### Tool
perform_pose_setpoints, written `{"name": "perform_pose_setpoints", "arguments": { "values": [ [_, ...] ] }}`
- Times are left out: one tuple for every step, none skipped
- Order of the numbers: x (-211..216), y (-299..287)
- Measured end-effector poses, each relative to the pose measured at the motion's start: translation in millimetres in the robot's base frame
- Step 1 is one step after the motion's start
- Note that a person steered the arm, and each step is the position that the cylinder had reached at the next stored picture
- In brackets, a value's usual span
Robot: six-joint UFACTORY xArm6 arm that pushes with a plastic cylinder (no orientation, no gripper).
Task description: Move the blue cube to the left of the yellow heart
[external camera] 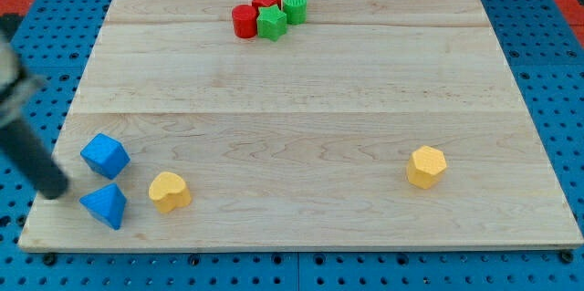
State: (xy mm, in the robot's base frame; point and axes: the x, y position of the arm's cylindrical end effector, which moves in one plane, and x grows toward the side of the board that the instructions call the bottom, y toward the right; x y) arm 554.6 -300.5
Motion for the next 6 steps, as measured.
{"name": "perform_pose_setpoints", "arguments": {
  "values": [
    [-32,2],
    [-70,67],
    [-13,90],
    [-9,40],
    [17,-3],
    [63,33]
  ]
}}
